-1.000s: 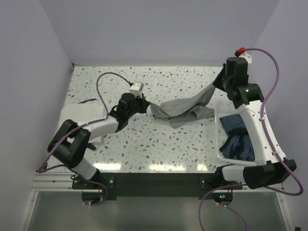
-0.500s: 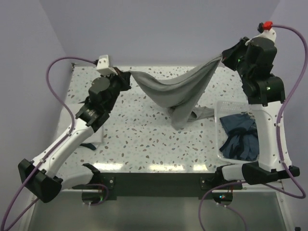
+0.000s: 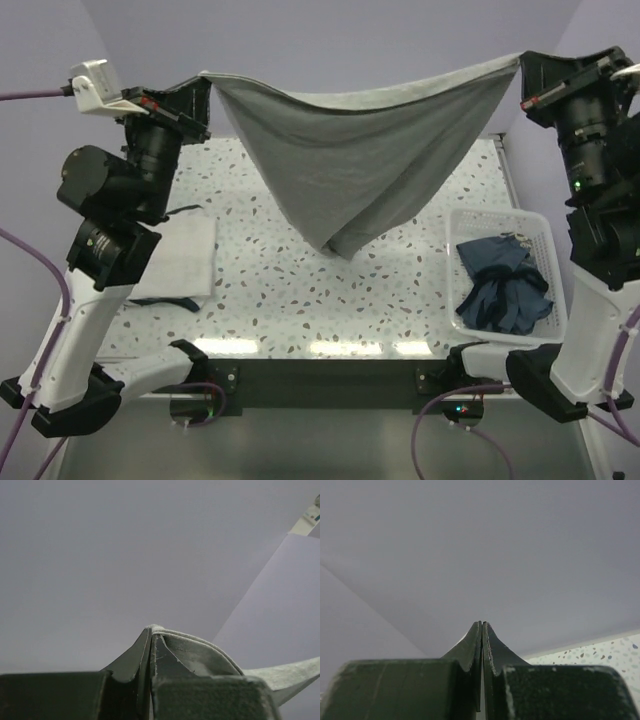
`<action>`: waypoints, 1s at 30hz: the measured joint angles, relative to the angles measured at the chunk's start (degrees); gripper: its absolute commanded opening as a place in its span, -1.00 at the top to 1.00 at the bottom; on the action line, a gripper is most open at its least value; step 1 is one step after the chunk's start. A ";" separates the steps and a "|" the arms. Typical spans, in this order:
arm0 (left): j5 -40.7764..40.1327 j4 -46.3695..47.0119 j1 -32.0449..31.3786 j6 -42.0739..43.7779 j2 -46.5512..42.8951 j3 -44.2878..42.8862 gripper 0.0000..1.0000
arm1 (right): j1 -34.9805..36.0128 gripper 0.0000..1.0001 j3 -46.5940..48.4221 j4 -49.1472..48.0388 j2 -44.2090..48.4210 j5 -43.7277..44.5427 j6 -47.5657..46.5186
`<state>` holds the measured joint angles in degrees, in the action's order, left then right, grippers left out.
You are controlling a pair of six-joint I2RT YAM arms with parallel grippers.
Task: Fold and stack the tank tops
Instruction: Flatten the tank top out
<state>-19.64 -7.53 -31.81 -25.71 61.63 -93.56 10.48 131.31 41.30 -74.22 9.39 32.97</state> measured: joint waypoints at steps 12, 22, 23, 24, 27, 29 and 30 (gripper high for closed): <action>0.92 -1.51 -0.09 1.27 1.75 -7.82 1.00 | 0.00 1.00 -0.72 -5.99 5.62 0.02 -0.22; 1.01 3.34 3.87 2.78 19.39 -9.70 1.00 | 0.00 1.00 -6.84 -16.72 -9.16 -4.00 -1.01; 1.51 3.87 4.50 2.89 21.84 -10.29 1.00 | 0.00 1.00 -6.58 -18.43 -13.00 -4.92 -1.16; 2.19 4.63 5.35 3.02 25.20 -11.34 1.00 | 0.00 1.00 -6.10 -20.00 -16.59 -5.84 -1.22; 4.72 6.75 7.96 3.67 35.91 -17.22 1.00 | 0.00 1.00 -0.55 -21.57 -30.03 -8.22 -1.16; 6.67 7.04 9.55 4.04 43.56 -24.17 1.00 | 0.00 1.00 5.55 -21.53 -38.80 -9.42 -1.01; 7.63 6.29 10.38 4.15 47.21 -28.44 1.00 | 0.00 1.00 7.87 -21.62 -41.90 -9.90 -0.87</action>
<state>-12.01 -1.23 -21.43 -21.56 108.84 -121.99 10.48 139.17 19.68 -116.11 -0.51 32.10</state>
